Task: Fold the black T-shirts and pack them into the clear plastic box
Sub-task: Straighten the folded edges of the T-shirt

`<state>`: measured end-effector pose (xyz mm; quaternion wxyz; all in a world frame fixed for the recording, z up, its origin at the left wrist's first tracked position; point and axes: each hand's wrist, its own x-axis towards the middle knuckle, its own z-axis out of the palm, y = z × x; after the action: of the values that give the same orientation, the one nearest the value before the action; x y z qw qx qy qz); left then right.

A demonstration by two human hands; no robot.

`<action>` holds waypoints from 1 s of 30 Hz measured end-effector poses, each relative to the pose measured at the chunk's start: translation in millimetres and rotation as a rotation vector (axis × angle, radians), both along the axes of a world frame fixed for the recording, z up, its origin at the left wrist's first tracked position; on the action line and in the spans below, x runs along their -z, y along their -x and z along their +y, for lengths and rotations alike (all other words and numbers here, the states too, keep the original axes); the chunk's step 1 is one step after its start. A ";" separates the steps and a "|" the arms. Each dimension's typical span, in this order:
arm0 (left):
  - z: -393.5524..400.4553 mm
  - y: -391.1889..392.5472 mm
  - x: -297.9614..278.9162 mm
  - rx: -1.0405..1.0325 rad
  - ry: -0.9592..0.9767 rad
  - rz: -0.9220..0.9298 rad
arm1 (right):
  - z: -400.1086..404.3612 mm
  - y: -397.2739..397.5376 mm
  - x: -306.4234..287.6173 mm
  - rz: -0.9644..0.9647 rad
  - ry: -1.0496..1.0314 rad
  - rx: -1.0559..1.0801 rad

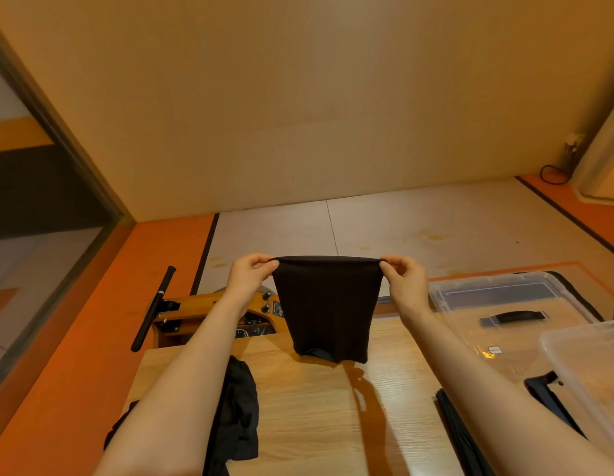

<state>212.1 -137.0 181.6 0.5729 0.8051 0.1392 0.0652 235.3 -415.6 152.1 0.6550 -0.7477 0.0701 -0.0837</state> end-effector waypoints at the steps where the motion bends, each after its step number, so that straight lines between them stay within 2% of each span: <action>1: 0.9 -2.1 1.2 -0.013 0.009 0.001 | 1.9 -3.7 0.9 0.005 0.001 -0.005; 9: 7.0 -26.1 -4.4 -0.095 0.055 -0.005 | 15.5 -40.4 -5.4 -0.006 0.021 -0.037; 16: 9.8 -20.4 -1.3 -0.070 0.099 0.023 | 17.5 -40.9 -1.9 -0.009 -0.002 -0.029; 22: -2.3 33.3 38.5 -0.016 0.092 0.170 | 0.5 4.8 30.5 0.079 -0.002 -0.043; 30: -18.6 111.1 117.9 0.050 0.064 0.449 | -38.9 83.9 96.9 0.309 0.063 -0.219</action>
<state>101.0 -155.5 63.7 0.5543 0.7839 0.2455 -0.1343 151.4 -454.5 55.3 0.6179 -0.7750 0.0855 0.1016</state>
